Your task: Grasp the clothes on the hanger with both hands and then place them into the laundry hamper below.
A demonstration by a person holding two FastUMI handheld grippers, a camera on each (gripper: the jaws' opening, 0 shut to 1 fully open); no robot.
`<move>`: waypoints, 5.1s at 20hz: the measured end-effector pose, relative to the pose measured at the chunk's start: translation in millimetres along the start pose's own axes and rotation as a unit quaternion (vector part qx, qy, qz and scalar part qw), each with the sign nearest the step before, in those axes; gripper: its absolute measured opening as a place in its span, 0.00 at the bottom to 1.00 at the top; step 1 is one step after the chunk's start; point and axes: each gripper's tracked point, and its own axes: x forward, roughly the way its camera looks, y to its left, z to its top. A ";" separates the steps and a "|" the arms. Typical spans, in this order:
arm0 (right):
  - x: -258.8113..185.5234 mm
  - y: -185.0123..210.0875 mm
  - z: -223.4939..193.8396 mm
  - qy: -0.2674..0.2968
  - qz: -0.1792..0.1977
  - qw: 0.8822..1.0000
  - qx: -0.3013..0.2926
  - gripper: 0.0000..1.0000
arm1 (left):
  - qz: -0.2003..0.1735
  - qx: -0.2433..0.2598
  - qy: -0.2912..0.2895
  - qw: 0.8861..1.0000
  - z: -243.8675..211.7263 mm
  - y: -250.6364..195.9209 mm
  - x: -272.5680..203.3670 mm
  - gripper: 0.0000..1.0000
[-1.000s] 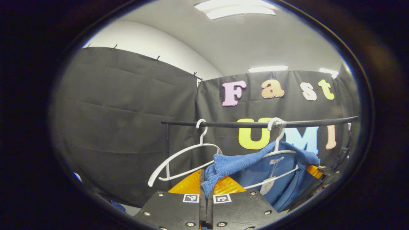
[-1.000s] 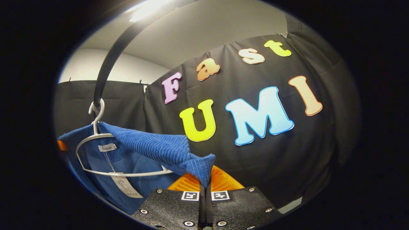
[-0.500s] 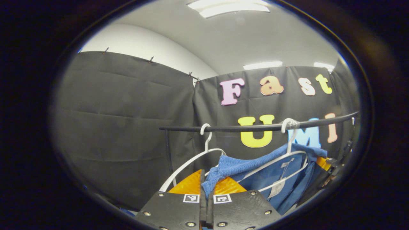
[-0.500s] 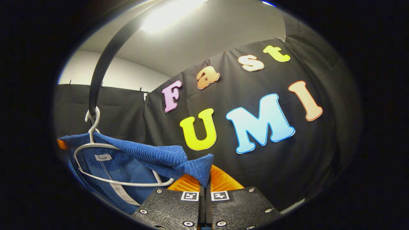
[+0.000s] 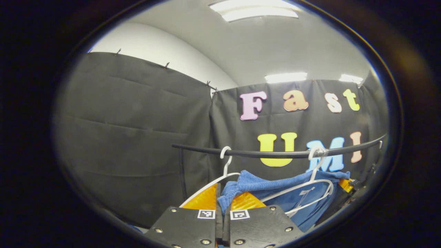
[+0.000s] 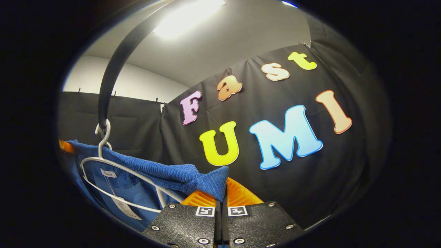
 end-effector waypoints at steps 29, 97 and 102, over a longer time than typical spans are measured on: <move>26.1 13.0 -38.4 -0.019 0.080 0.983 -0.165 0.01 | -0.058 -0.026 0.124 0.990 -129.5 56.4 45.5 0.05; -451.3 72.6 -323.9 0.497 -0.240 0.832 0.055 0.04 | -0.298 0.072 0.471 0.827 -553.4 -30.2 -281.0 0.02; -462.5 73.3 -365.3 0.529 -0.292 0.790 0.105 0.03 | -0.289 0.071 0.501 0.813 -611.9 -3.8 -263.0 0.07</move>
